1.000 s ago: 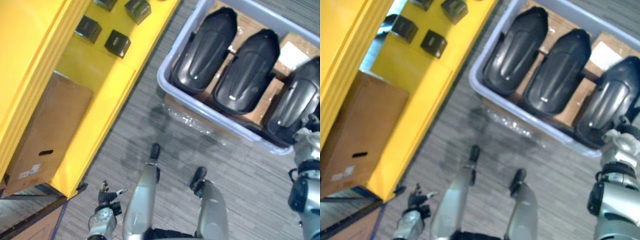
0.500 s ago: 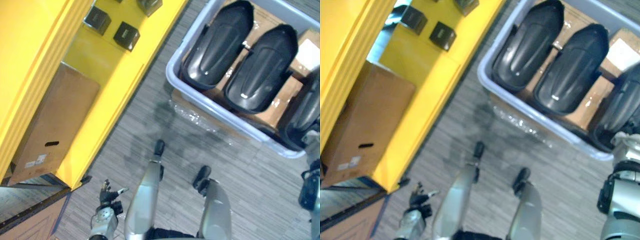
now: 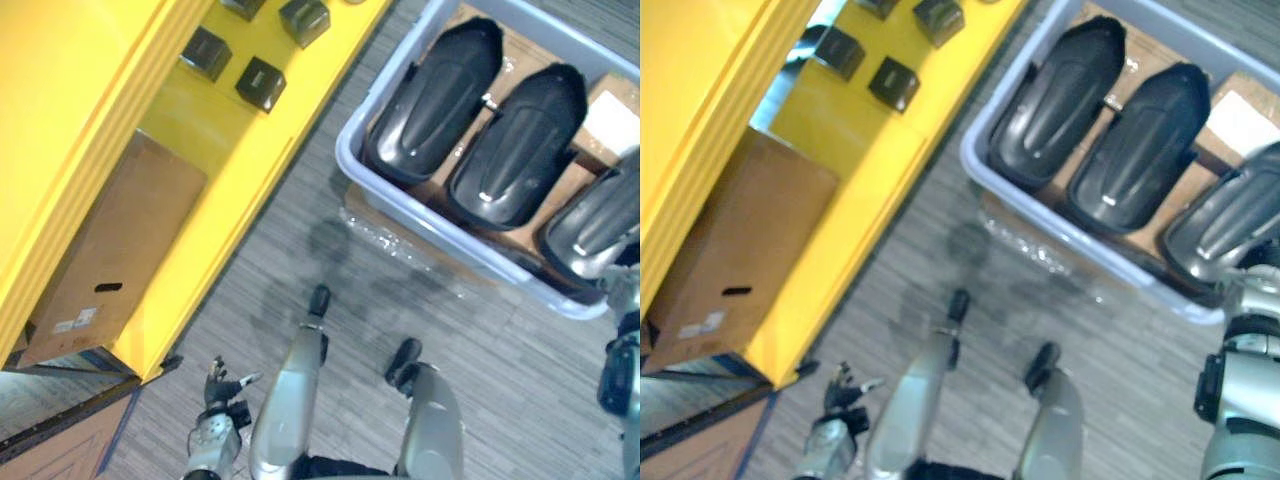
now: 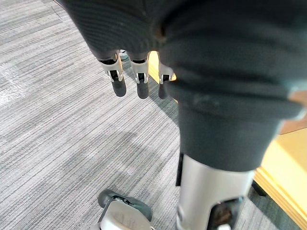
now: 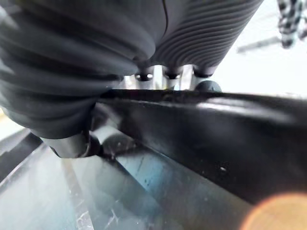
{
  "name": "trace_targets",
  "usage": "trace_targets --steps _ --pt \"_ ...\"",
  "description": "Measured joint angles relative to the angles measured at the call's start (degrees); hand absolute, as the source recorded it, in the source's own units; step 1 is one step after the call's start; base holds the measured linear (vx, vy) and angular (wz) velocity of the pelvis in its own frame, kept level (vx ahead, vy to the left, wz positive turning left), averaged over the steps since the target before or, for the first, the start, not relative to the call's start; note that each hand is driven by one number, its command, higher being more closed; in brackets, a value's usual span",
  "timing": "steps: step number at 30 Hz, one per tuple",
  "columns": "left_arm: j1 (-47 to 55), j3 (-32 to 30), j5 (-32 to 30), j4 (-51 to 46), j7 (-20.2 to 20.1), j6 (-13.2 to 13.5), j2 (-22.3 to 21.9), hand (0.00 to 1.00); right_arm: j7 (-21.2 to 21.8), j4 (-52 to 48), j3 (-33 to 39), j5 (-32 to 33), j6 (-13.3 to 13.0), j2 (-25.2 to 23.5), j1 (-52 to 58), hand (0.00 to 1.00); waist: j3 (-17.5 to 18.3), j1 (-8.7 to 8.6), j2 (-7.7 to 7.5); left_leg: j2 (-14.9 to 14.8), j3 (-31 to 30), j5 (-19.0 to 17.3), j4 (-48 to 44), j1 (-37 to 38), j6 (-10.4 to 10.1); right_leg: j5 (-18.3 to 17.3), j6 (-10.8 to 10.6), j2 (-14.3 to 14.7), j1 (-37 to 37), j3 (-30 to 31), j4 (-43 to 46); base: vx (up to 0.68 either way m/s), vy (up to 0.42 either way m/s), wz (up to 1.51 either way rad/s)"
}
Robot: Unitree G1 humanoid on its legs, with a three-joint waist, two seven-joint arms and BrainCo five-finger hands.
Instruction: Walk over and take plastic housings, then place them on the shelf
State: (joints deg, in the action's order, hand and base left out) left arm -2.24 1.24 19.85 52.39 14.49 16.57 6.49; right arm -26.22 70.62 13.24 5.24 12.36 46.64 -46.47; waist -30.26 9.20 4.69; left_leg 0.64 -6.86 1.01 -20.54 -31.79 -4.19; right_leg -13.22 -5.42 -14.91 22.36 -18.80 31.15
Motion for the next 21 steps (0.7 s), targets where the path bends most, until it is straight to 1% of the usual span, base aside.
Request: trace_targets --steps 4,5,7,8,9,10,11,12,13,15,16,17,18,19,20,21 --pt "1.0 -0.5 0.3 -1.8 -0.3 -0.1 0.4 0.00 0.0 -2.4 -0.3 -3.2 0.2 0.0 0.6 1.00 0.0 -0.51 -0.05 -0.4 0.4 0.0 0.2 1.2 0.0 0.4 -0.2 0.5 -1.8 -0.2 -1.3 0.01 -0.001 -0.02" --pt "1.3 -1.0 0.6 -2.4 -0.9 -0.2 0.8 0.00 0.0 -3.9 -1.6 -4.1 0.3 0.0 1.1 1.00 0.0 -0.47 -0.12 -1.0 0.9 0.0 0.3 1.7 0.0 1.0 -0.1 1.1 -2.7 -0.2 -2.0 0.05 -0.004 -0.11" --pt "1.3 -1.3 2.8 -3.1 -2.0 -0.5 1.8 0.00 0.0 -6.4 -2.4 -4.6 0.6 0.0 1.7 1.00 0.0 -0.60 -0.33 -1.6 1.2 0.0 0.5 3.0 0.0 1.5 -0.1 1.8 -4.5 -0.3 -3.6 0.05 -0.003 -0.08" --pt "1.6 -2.4 4.6 -4.4 -2.6 -0.7 2.2 0.00 0.0 -8.6 -2.4 -5.3 0.8 0.0 2.7 1.00 -0.1 -0.58 -0.75 -1.8 1.3 0.0 1.2 4.3 0.0 1.7 -0.2 2.1 -5.8 -0.5 -4.4 0.04 -0.008 0.02" --pt "2.0 -4.7 7.1 -5.8 -3.6 -0.8 2.3 0.00 0.0 -11.4 -2.3 -5.8 0.9 -0.1 4.4 1.00 0.1 -0.63 -1.48 -1.8 1.4 0.0 2.3 6.3 0.0 1.8 -0.2 2.2 -8.0 -0.9 -5.5 0.05 -0.010 0.04" --pt "2.3 -5.5 7.8 -6.5 -3.8 -0.9 2.3 0.00 0.0 -12.5 -2.2 -6.1 0.9 -0.1 5.1 1.00 0.0 -0.65 -1.82 -1.9 1.4 0.0 2.6 7.2 0.0 1.9 -0.2 2.2 -9.0 -1.0 -6.1 0.03 -0.008 0.06" --pt "2.7 -6.3 9.3 -7.1 -4.2 -0.9 2.4 0.00 0.0 -14.1 -2.1 -6.2 0.9 -0.2 6.1 1.00 0.1 -0.66 -2.43 -2.0 1.5 -0.1 3.0 8.2 0.1 2.0 -0.3 2.3 -10.3 -1.2 -7.0 0.03 0.005 0.01" --pt "3.7 -7.7 10.4 -8.4 -4.6 -1.2 2.7 0.00 0.0 -16.7 -1.9 -6.3 0.8 -0.7 7.8 1.00 0.3 -0.69 -3.85 -2.3 1.8 -0.2 4.0 9.7 0.1 2.4 -0.2 2.7 -11.9 -1.3 -8.4 0.05 -0.004 -0.01" --pt "4.2 -8.0 11.2 -9.1 -4.6 -1.2 3.0 0.00 0.0 -18.0 -1.6 -6.5 0.7 -1.1 8.7 1.00 0.4 -0.71 -4.59 -2.5 2.1 -0.2 4.4 10.3 0.3 2.6 -0.2 2.9 -12.7 -1.4 -9.3 0.07 -0.011 -0.07" --pt "6.2 -10.2 11.5 -13.3 -4.3 -1.9 3.9 0.00 -0.5 -24.0 2.1 -7.2 -0.1 -4.5 12.9 1.00 0.4 -0.71 -7.57 -3.3 3.4 -0.5 5.5 13.3 0.1 4.1 -0.3 4.0 -16.7 -1.6 -13.5 0.09 -0.027 -0.10" --pt "6.7 -10.6 11.4 -15.0 -3.6 -2.0 4.0 0.00 -0.9 -25.7 3.1 -7.9 -0.2 -5.5 14.0 1.00 0.5 -0.67 -8.28 -3.5 3.9 -0.5 6.0 14.2 0.1 4.5 -0.3 4.1 -17.7 -1.6 -14.4 0.08 -0.019 -0.08" --pt "7.4 -11.6 11.0 -18.1 -2.5 -2.1 4.1 0.00 -1.7 -28.2 4.2 -8.4 -0.2 -6.9 15.6 1.00 0.9 -0.80 -9.18 -3.5 4.5 -0.5 6.4 15.3 0.1 5.1 -0.5 4.3 -19.3 -1.6 -15.9 0.09 -0.003 -0.05" --pt "8.0 -13.2 10.6 -24.7 -0.2 -2.2 4.2 0.00 -2.8 -32.9 5.6 -9.4 -0.3 -8.5 18.7 1.00 2.2 -1.04 -10.37 -3.6 6.4 -0.9 6.8 16.6 0.5 6.0 -0.9 4.3 -21.3 -1.7 -18.1 0.08 0.005 -0.05" --pt "8.0 -14.0 10.1 -27.6 0.7 -2.3 4.2 0.00 -2.9 -34.8 6.1 -10.1 -0.4 -9.2 19.8 1.00 3.1 -1.14 -10.83 -3.6 6.7 -1.1 7.1 16.9 0.6 6.4 -1.0 4.3 -21.7 -1.6 -18.8 0.09 0.023 -0.07" --pt "8.0 -15.0 8.7 -32.0 2.2 -2.5 4.3 0.00 -3.3 -38.0 6.9 -10.8 -0.4 -10.5 21.5 1.00 4.7 -1.46 -11.35 -3.6 7.1 -1.8 7.1 16.8 0.8 7.0 -1.1 4.4 -22.0 -1.6 -19.7 0.08 0.036 -0.11" --pt "7.7 -16.4 6.5 -38.1 3.6 -3.7 4.4 0.00 -4.1 -42.6 7.7 -12.9 -0.7 -12.3 23.3 1.00 6.3 -2.09 -11.87 -3.5 7.6 -2.9 7.1 17.4 1.1 7.6 -1.2 4.5 -22.8 -1.4 -20.6 0.09 0.057 -0.11"
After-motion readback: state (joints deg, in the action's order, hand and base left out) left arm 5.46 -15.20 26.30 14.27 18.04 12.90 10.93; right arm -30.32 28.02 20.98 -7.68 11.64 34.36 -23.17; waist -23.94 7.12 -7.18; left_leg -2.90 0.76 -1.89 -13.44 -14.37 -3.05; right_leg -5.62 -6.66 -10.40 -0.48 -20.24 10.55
